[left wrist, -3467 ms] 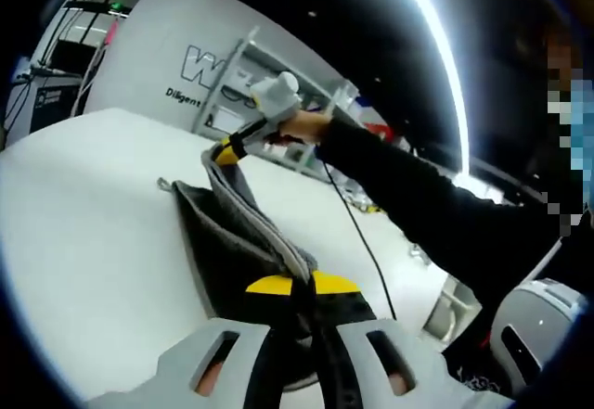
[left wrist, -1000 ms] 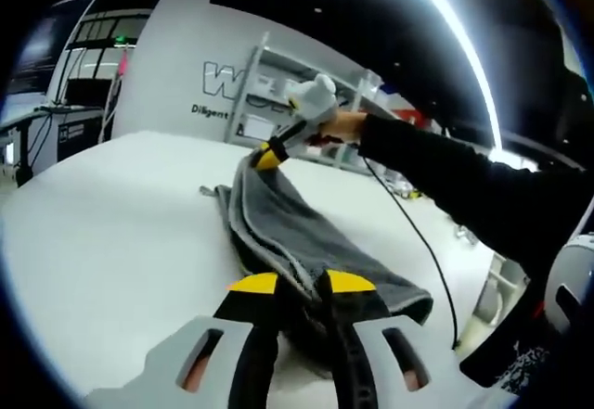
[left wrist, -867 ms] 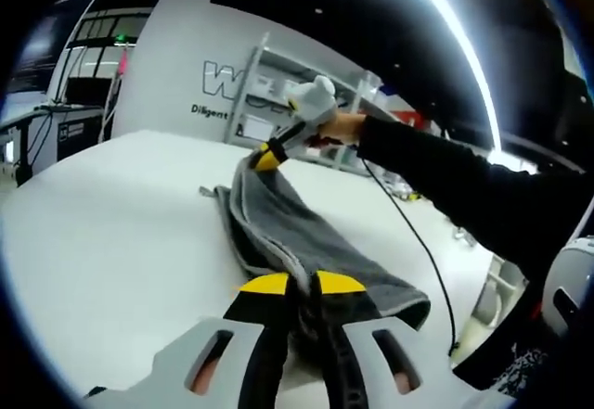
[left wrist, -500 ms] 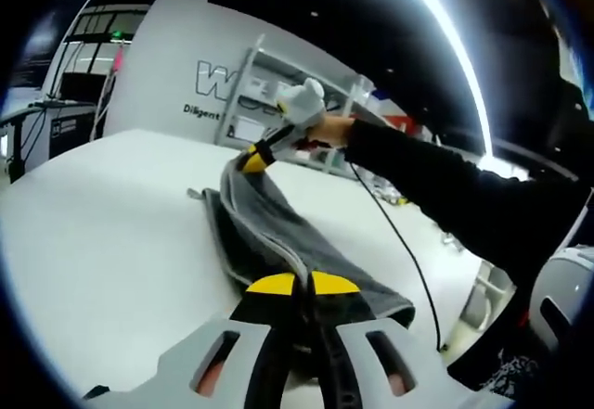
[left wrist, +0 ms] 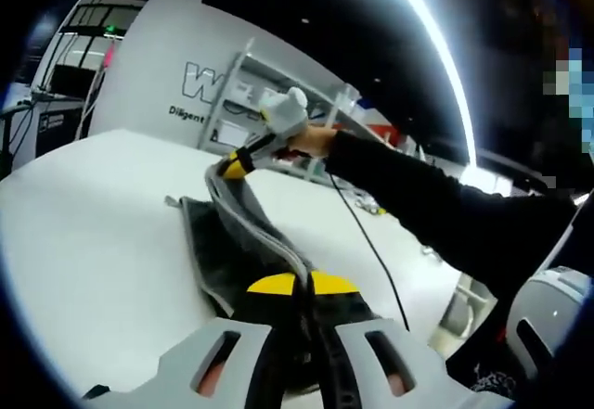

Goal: Open the folded towel by lifting each exposed corner and separating the folded layers until the towel lies flat within the target outline without major curled edges

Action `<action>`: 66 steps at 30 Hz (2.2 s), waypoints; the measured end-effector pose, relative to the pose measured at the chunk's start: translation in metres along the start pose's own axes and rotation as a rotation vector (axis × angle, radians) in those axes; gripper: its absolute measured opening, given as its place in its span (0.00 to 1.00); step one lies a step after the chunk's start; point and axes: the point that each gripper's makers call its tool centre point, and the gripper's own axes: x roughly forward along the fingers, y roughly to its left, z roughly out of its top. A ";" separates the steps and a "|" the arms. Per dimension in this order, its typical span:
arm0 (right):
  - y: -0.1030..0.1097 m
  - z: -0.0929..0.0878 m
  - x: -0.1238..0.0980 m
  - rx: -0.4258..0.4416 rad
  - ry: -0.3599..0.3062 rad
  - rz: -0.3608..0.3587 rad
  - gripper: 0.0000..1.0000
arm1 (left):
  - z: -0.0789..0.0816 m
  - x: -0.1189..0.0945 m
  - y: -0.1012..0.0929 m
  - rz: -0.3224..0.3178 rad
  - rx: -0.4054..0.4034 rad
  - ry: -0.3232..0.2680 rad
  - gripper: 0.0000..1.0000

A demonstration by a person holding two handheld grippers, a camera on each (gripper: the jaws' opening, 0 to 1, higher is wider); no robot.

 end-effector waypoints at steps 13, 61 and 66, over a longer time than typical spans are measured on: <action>-0.008 0.000 -0.016 0.007 -0.011 -0.022 0.02 | 0.008 0.006 -0.022 -0.052 0.020 -0.010 0.00; -0.009 -0.010 -0.060 0.026 -0.036 -0.102 0.03 | 0.021 0.024 -0.075 -0.167 0.030 -0.055 0.00; -0.009 -0.013 -0.065 0.038 -0.057 -0.112 0.02 | 0.023 0.027 -0.081 -0.183 0.033 -0.048 0.00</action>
